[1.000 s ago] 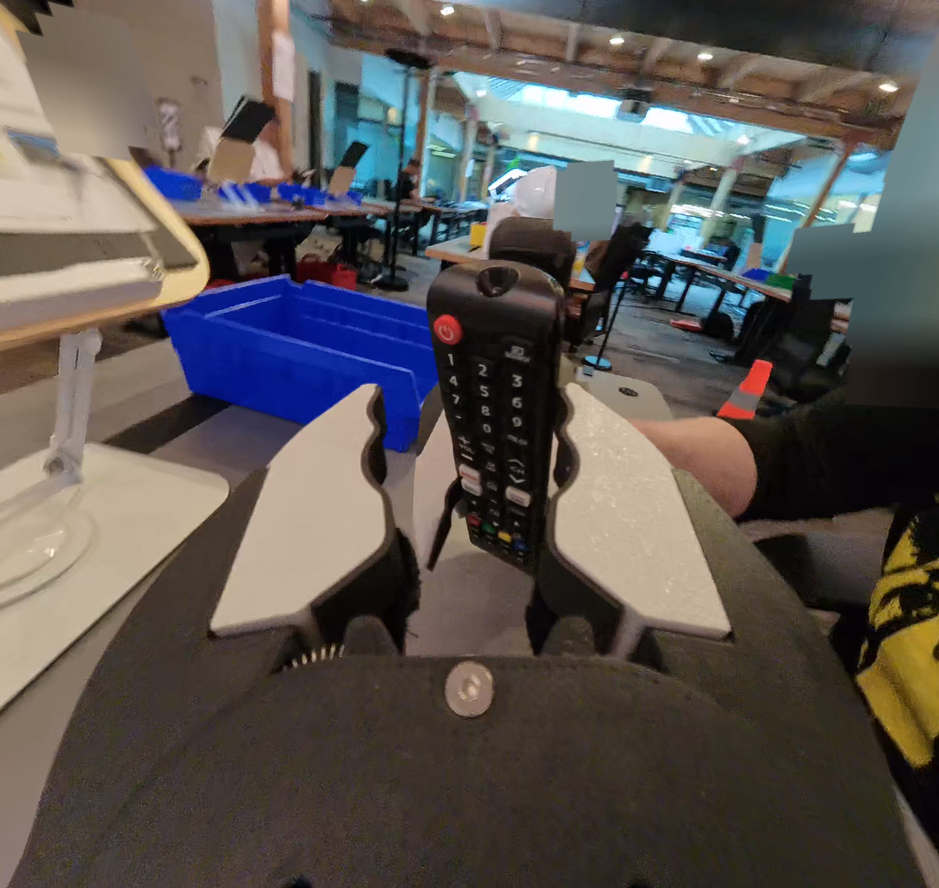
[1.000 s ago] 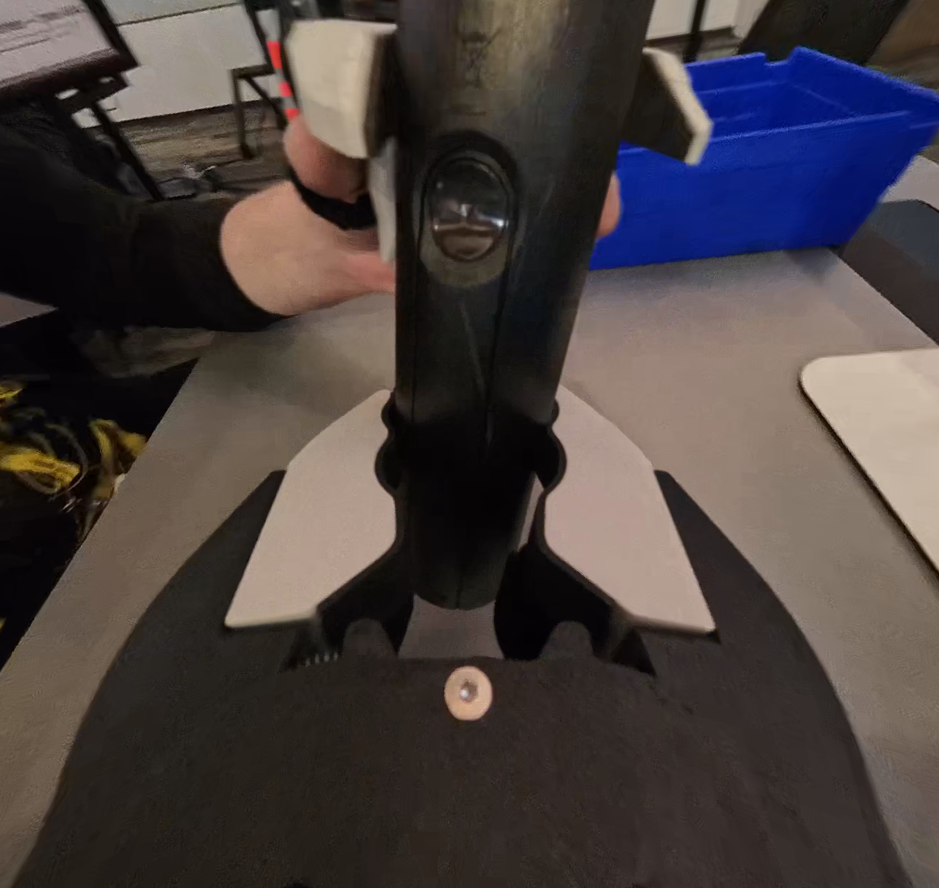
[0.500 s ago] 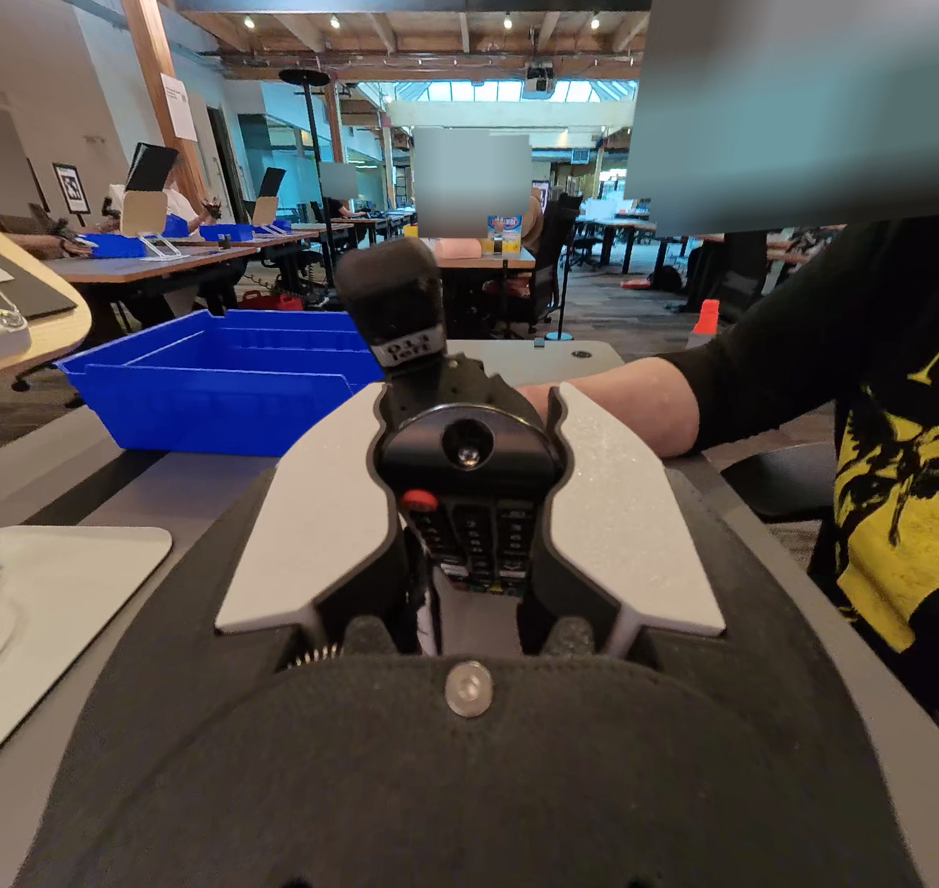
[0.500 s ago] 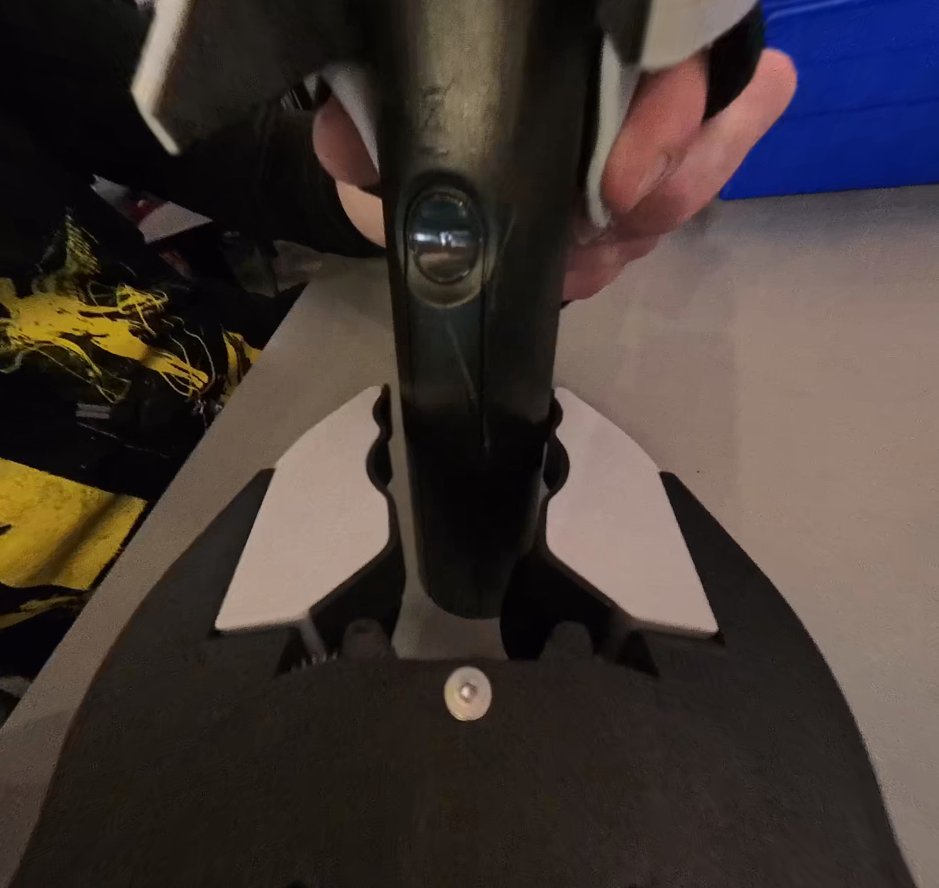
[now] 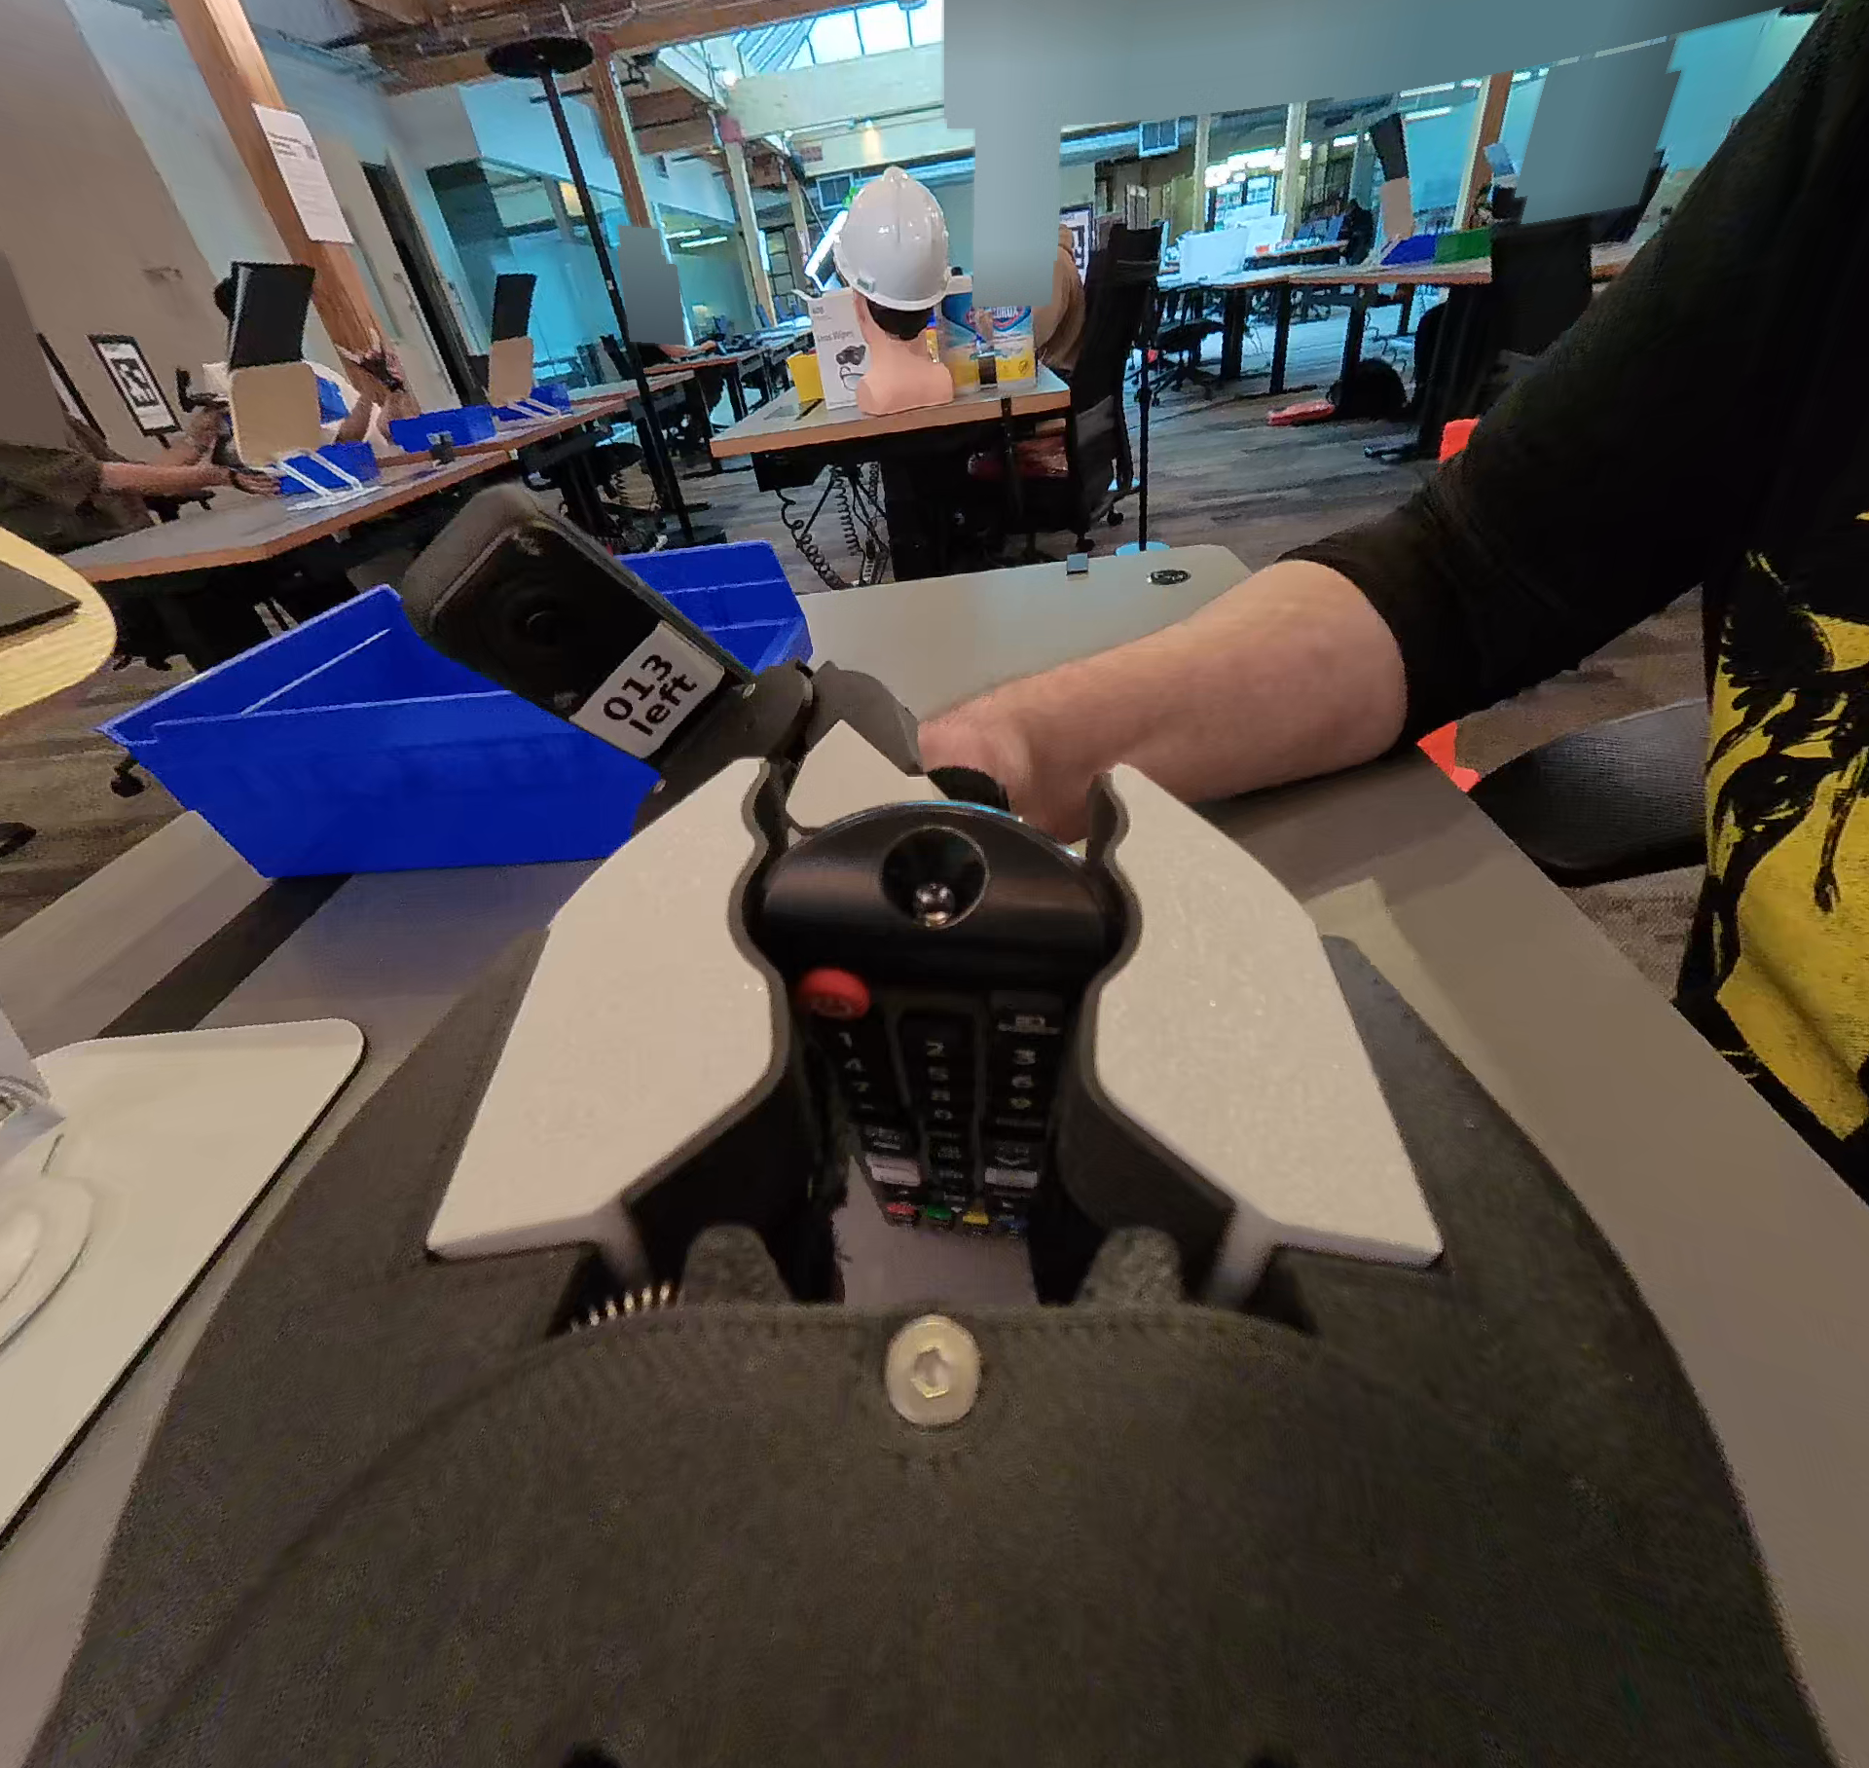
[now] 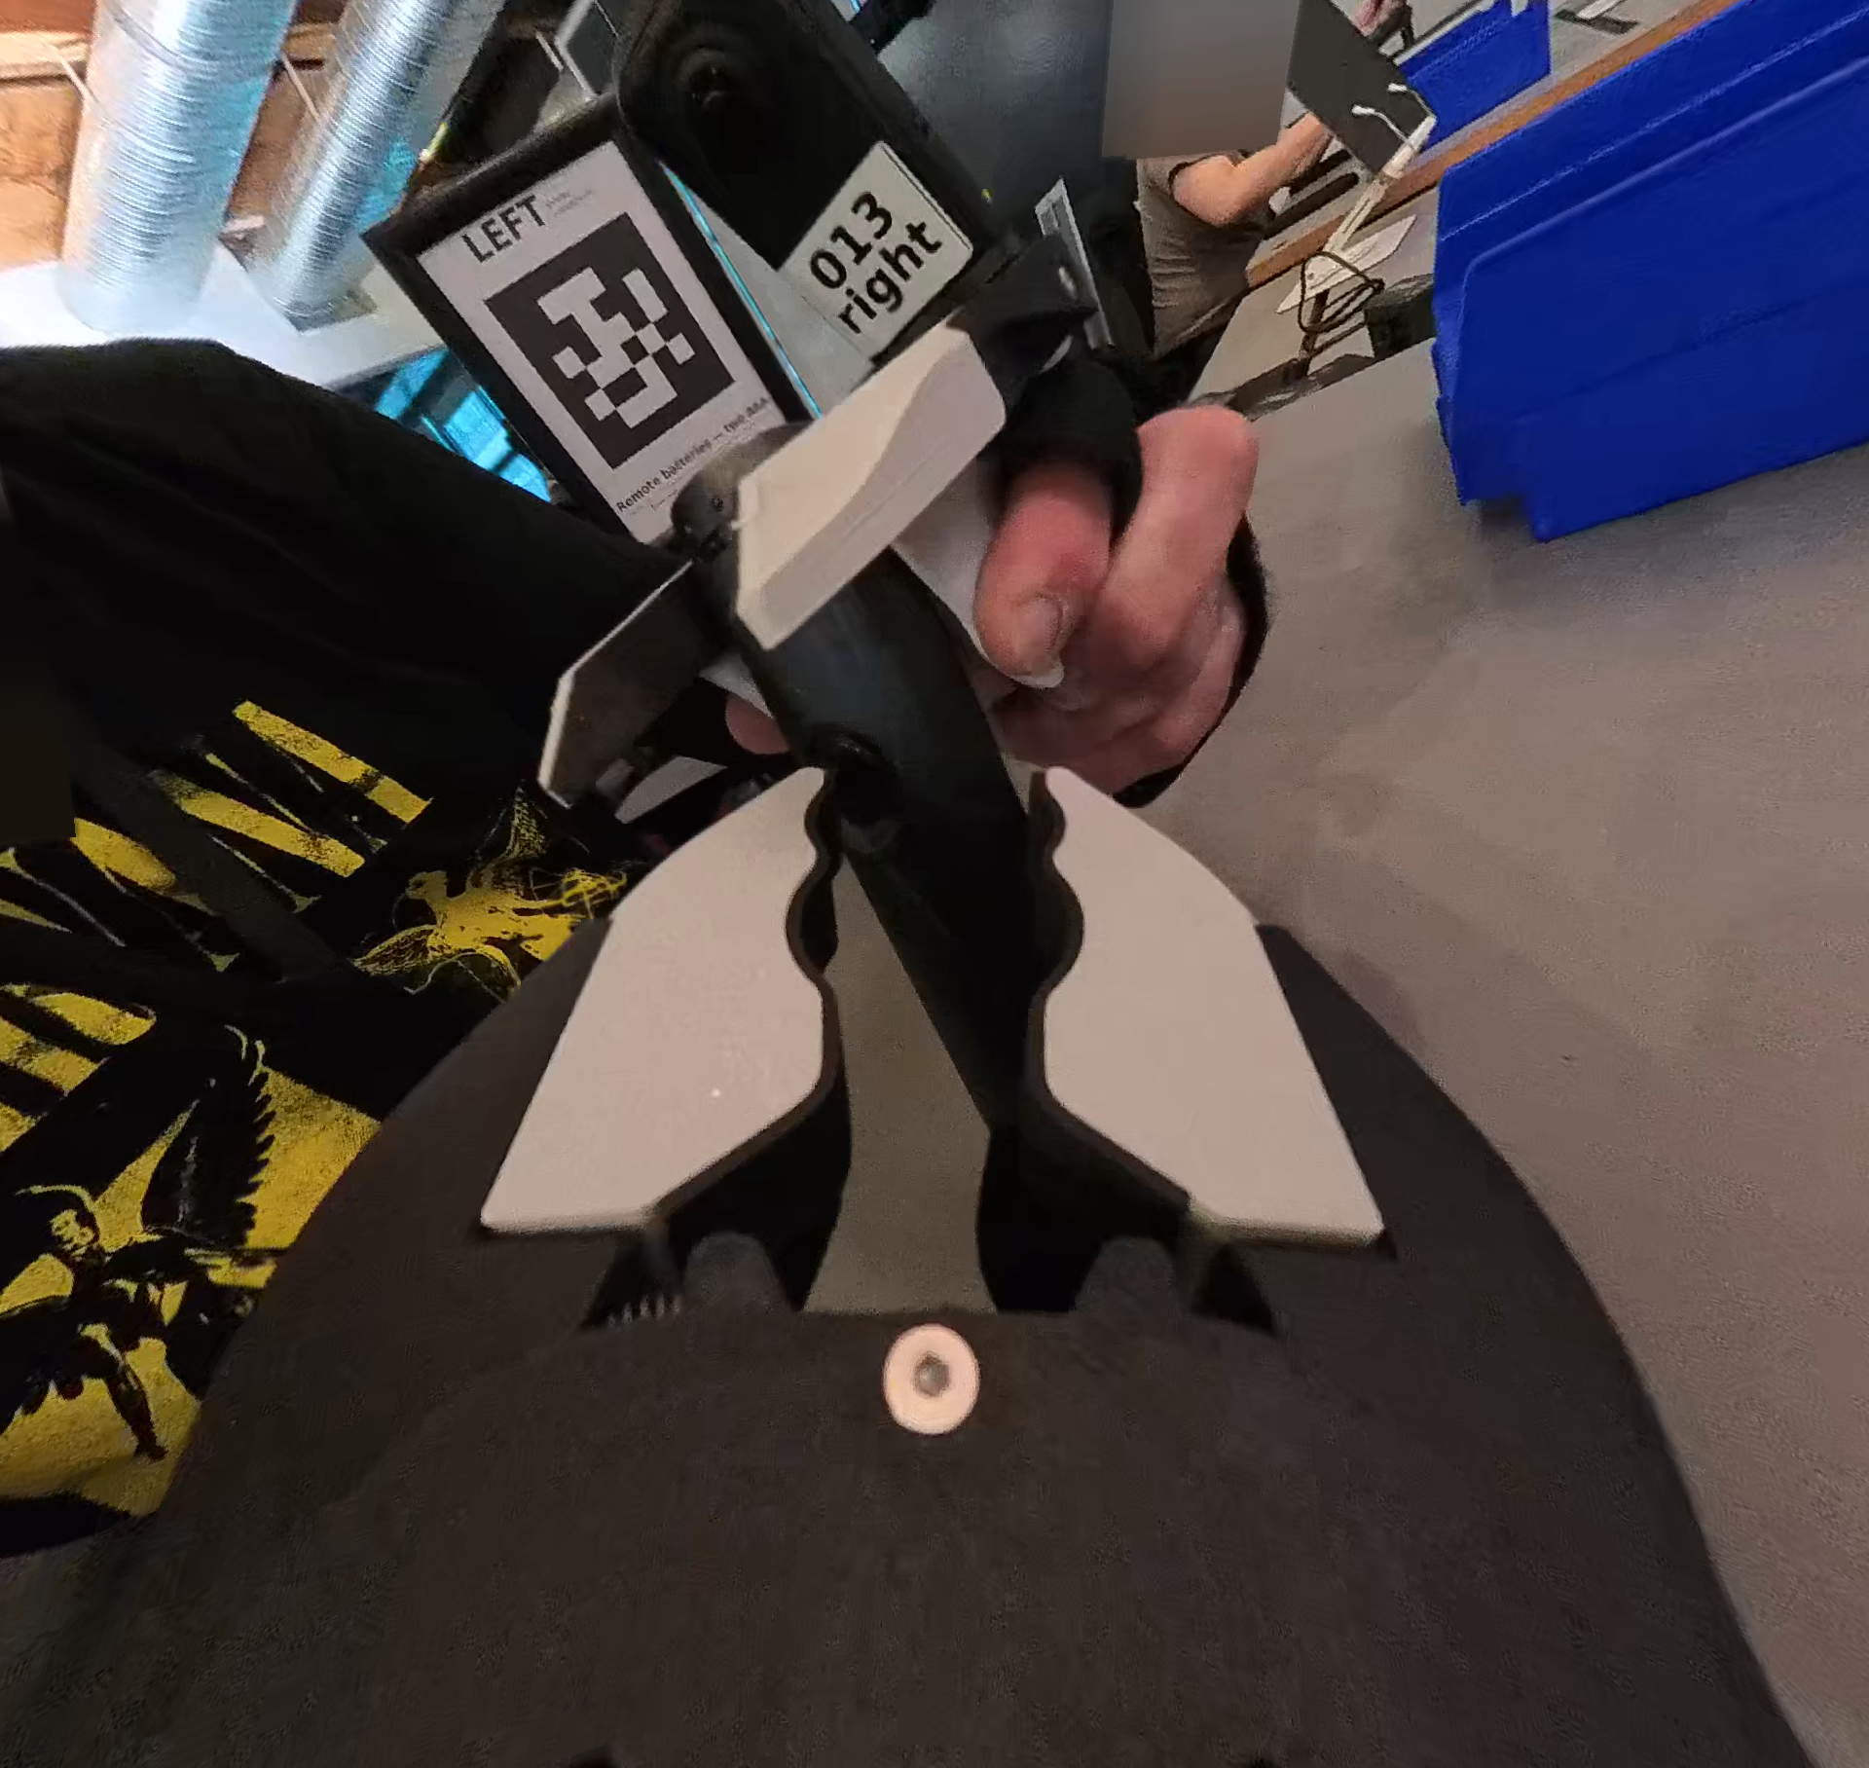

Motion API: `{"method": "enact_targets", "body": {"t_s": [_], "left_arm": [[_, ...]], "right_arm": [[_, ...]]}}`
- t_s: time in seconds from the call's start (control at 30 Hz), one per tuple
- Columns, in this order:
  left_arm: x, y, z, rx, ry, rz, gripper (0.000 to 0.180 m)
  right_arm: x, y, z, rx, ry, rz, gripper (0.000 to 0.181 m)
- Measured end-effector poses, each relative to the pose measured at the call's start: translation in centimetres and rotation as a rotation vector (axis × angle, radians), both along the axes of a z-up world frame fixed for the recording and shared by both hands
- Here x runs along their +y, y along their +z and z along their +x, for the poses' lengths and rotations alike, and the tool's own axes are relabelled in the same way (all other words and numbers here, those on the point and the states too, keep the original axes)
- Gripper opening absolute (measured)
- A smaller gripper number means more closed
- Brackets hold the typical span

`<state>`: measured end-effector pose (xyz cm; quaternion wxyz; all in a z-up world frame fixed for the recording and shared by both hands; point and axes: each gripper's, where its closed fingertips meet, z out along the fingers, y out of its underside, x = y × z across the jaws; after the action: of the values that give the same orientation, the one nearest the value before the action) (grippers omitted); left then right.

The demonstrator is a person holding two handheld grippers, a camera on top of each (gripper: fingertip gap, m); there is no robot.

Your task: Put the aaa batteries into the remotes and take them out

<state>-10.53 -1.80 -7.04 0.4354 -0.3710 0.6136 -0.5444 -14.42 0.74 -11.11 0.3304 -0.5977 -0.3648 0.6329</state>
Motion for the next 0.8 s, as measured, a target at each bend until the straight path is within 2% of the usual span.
{"method": "enact_targets", "body": {"t_s": [0.37, 0.8], "left_arm": [[0.34, -0.25, -0.68, -0.01, 0.005, -0.025, 0.058], [0.1, -0.4, -0.72, 0.007, 0.015, 0.005, 0.059]], "right_arm": [[0.01, -0.56, -0.52, 0.014, 0.074, -0.104, 0.033], [-0.39, -0.97, -0.41, -0.02, 0.095, -0.107, 0.035]]}}
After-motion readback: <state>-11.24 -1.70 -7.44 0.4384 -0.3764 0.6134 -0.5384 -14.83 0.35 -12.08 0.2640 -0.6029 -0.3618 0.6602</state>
